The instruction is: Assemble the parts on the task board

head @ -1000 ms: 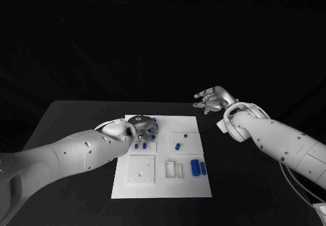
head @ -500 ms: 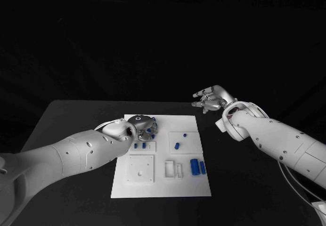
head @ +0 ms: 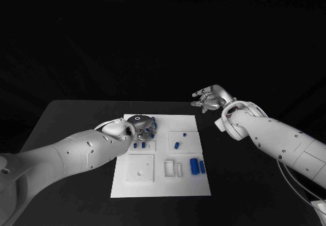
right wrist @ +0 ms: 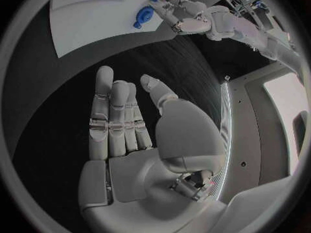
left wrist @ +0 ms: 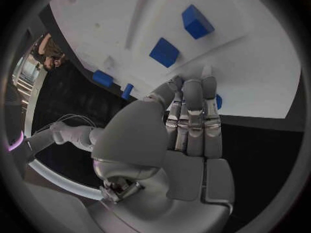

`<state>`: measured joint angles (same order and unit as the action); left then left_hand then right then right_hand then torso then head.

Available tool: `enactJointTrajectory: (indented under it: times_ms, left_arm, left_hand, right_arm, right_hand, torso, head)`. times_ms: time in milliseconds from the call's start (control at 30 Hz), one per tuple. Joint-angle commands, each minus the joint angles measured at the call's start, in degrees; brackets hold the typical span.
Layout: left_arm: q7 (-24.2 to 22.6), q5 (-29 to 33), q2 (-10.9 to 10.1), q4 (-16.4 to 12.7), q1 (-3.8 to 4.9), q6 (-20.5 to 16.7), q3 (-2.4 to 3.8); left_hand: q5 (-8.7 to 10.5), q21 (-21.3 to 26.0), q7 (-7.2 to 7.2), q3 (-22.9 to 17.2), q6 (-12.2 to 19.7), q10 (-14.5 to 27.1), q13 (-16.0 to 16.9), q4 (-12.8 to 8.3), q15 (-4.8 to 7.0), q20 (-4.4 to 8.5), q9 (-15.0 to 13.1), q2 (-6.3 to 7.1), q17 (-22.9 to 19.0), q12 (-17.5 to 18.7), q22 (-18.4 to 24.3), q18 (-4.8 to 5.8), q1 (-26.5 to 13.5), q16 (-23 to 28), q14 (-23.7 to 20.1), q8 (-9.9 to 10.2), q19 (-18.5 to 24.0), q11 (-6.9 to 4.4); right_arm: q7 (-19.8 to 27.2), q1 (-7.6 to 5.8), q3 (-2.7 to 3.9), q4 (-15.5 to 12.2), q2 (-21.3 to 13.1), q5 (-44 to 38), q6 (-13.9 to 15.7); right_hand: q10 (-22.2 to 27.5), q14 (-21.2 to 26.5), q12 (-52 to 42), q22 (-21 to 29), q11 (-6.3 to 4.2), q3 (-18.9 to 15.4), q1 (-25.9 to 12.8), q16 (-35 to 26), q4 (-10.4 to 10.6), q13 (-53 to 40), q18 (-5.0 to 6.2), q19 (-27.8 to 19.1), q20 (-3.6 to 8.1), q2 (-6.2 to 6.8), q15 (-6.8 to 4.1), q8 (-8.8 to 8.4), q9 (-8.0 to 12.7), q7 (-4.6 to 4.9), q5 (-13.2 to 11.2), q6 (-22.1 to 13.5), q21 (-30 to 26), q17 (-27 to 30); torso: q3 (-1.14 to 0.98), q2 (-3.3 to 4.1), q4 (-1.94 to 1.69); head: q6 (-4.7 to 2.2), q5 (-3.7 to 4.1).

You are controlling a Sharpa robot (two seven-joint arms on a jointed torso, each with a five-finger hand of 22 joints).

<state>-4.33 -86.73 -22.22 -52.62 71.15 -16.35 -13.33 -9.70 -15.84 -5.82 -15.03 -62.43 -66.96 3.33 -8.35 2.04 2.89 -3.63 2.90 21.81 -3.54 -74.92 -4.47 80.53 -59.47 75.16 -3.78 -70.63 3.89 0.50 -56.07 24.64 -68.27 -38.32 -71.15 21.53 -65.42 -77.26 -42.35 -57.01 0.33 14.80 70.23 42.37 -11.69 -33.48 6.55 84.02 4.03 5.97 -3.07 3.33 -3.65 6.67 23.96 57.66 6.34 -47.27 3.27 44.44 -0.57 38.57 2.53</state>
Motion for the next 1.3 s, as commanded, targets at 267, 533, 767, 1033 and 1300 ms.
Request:
enactJointTrajectory:
  times_ms: [267, 533, 767, 1033, 1300]
  left_arm:
    - [0.1, 0.1, 0.4, 0.3, -0.30, 3.8, 0.04]
    - [0.0, 0.1, 0.4, 0.3, -0.54, 4.2, 0.04]
    - [-0.2, 0.5, 0.3, 0.1, -0.57, 3.8, 0.05]
    - [-0.4, 1.3, 0.2, -0.2, -0.58, 3.2, 0.06]
    - [-0.3, 1.5, 0.2, -0.2, -0.58, 3.0, 0.06]
  left_hand:
    - [0.28, -1.9, -0.05, -0.8, -1.0, -1.2, -0.1, 0.4, -0.33, -0.21, 0.0, -0.10, -0.1, 0.3, -1.3, -1.09, -0.4, -1.6, 0.2, 0.2, 0.5, -0.05]
    - [0.27, -2.6, -0.16, -0.8, -1.5, -1.8, 0.0, 0.7, -0.44, -0.31, 0.0, -0.45, -0.2, 0.3, -1.3, -1.25, -0.4, -2.2, 0.5, 0.2, 0.5, -0.12]
    - [0.41, -2.9, -0.33, -0.2, -1.9, -2.6, 0.0, 1.0, -0.57, -0.41, 0.1, -0.44, -0.4, 0.3, -1.2, -1.30, -0.7, -2.5, 0.4, 0.3, 0.5, -0.13]
    - [0.75, -1.9, 0.63, 1.2, 2.7, 0.8, 0.0, 1.0, -1.05, -0.86, 0.1, 1.86, -0.7, 0.3, -0.7, -1.57, -1.4, -2.6, 0.4, 0.3, 0.0, 0.77]
    - [0.87, -0.4, 0.62, 2.9, 3.5, 1.3, 0.0, 1.2, -1.10, -0.99, 0.1, 1.83, -1.0, 0.3, -0.9, -1.70, -0.7, -2.8, 0.5, 0.3, -0.8, 0.89]
  right_arm:
    - [0.5, 0.02, 0.02, -0.1, 0.1, 0.0, -0.8]
    - [0.5, 0.02, 0.02, -0.2, 0.1, 0.0, -0.8]
    - [0.5, 0.02, 0.02, -0.2, 0.1, 0.0, -0.8]
    - [0.5, 0.02, 0.02, -0.1, 0.2, 0.0, -0.8]
    - [0.5, 0.03, 0.02, 0.0, 0.2, 0.0, -0.8]
  right_hand:
    - [0.1, 0.4, -0.2, 0.1, -0.07, 0.2, -0.3, 0.0, 0.1, 0.1, -0.43, 1.8, 0.29, 0.39, -0.21, 0.24, 0.0, 0.16, 0.3, -0.1, 0.2, 0.1]
    - [0.1, 0.4, -0.3, 0.3, -0.07, 0.3, -0.3, 0.1, 0.1, 0.2, -0.44, 1.8, 0.30, 0.39, -0.21, 0.24, 0.0, 0.15, 0.3, -0.1, 0.3, 0.1]
    - [0.1, 0.4, -0.3, 0.3, -0.07, 0.3, -0.3, 0.1, 0.1, 0.2, -0.44, 1.8, 0.30, 0.39, -0.21, 0.24, 0.0, 0.15, 0.3, -0.1, 0.3, 0.1]
    - [0.1, 0.4, -0.3, 0.3, -0.07, 0.3, -0.3, 0.1, 0.1, 0.2, -0.44, 1.8, 0.30, 0.39, -0.21, 0.24, 0.0, 0.15, 0.3, -0.1, 0.3, 0.1]
    - [0.2, 0.4, -0.3, 0.4, -0.06, 0.3, -0.3, 0.1, 0.0, 0.3, -0.44, 1.7, 0.30, 0.41, -0.21, 0.23, 0.0, 0.16, 0.3, -0.1, 0.4, 0.1]
  torso:
    - [0.06, 0.00, -0.02]
    - [0.03, -0.01, -0.04]
    - [0.02, -0.03, -0.04]
    - [0.02, -0.01, -0.04]
    - [0.02, -0.02, -0.02]
  head:
    - [0.17, 0.11]
    - [0.21, 0.10]
    - [0.19, 0.10]
    - [0.18, 0.14]
    - [0.13, 0.17]
